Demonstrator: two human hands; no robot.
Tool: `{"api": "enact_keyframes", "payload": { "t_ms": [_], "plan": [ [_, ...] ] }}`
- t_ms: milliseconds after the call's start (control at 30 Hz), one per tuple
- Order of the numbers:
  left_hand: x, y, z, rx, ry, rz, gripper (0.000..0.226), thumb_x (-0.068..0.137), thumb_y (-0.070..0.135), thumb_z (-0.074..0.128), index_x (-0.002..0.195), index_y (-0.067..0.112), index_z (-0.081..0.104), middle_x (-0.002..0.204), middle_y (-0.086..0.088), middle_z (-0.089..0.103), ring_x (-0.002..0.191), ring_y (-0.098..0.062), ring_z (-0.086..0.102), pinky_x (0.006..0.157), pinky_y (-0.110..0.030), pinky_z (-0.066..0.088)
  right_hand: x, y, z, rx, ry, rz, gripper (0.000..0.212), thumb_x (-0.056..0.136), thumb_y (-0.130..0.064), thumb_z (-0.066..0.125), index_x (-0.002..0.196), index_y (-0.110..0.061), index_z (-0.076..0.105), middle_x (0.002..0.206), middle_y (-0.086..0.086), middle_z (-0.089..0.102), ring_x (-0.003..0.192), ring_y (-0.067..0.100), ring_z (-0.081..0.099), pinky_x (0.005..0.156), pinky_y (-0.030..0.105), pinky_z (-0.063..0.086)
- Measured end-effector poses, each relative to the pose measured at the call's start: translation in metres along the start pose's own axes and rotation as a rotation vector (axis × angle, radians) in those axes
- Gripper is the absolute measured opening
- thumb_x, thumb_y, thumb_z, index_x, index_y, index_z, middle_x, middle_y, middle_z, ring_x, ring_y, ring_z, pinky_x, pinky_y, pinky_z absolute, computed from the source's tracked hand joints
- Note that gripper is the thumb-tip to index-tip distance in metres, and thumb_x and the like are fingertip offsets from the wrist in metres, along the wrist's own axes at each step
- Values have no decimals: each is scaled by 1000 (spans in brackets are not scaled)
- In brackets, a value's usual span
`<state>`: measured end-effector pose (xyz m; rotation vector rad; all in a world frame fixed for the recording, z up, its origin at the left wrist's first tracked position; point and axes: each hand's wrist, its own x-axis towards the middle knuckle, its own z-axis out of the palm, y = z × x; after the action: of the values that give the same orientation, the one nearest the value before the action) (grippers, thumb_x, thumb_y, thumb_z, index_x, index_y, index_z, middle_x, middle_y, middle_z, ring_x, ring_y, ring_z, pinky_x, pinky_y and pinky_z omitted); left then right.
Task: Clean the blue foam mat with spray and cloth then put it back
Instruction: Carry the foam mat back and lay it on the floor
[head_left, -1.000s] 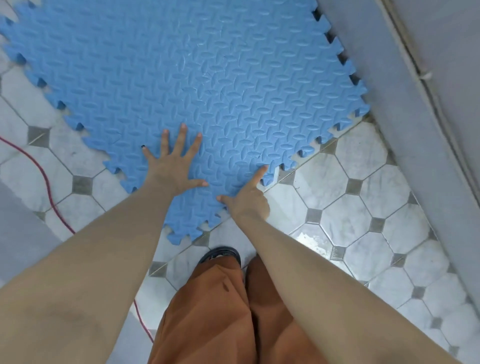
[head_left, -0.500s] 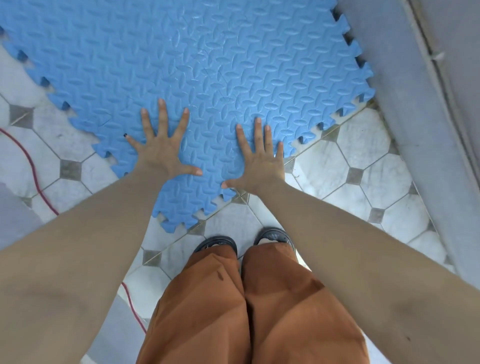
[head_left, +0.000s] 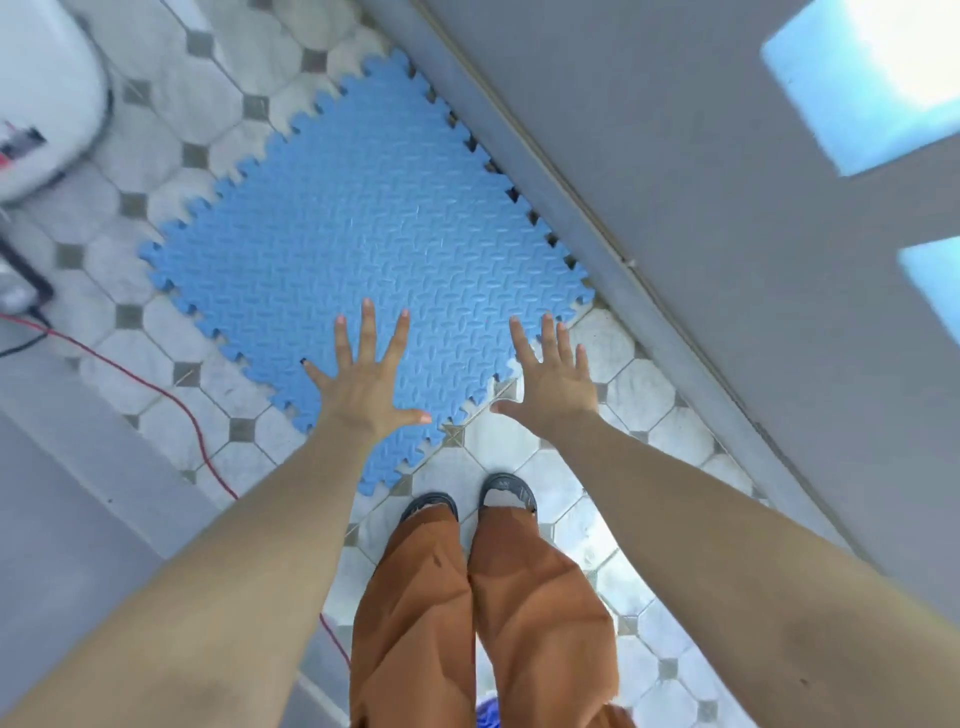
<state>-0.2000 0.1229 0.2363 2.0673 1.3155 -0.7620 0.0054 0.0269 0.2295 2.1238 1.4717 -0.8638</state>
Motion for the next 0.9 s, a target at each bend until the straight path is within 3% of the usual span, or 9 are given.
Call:
{"api": "enact_keyframes", "payload": {
  "t_ms": [300,433,533,667,900],
  "plan": [
    [-140,95,-191,38,113,66,126,66,71,66,144,38,-28,151,-2,-39,143,-37,-21,104,-76,13,-147,12,-180,114,92,33,103,88,-65,51,150,-30,-24,160,14,-21,148,32,-18,120,51,-1],
    [-196,130,-241,102,216,138,102,78,79,37,146,35,-25,155,-3,-31,146,-34,-13,108,-70,8,-207,32,-224,252,101,95,94,90,-66,45,152,-32,-17,161,11,-19,148,32,-17,118,53,-2],
    [-231,157,-271,175,268,179,93,79,81,18,146,34,-26,156,-4,-29,146,-33,-12,110,-66,5,-255,65,-245,350,129,175,83,93,-66,36,154,-33,-11,163,8,-14,149,32,-12,118,55,0],
    [-264,205,-294,285,273,274,92,77,79,9,146,30,-27,156,-6,-29,146,-33,-13,112,-64,6,-317,126,-255,441,124,286,76,96,-61,32,155,-29,-3,164,9,-2,150,32,0,119,56,8],
    [-280,313,-276,515,232,655,95,83,76,28,150,26,-17,159,-6,-21,148,-30,-5,112,-62,14,-418,210,-209,779,178,712,81,90,-65,45,154,-29,10,163,8,9,149,32,11,115,63,13]
  ]
}}
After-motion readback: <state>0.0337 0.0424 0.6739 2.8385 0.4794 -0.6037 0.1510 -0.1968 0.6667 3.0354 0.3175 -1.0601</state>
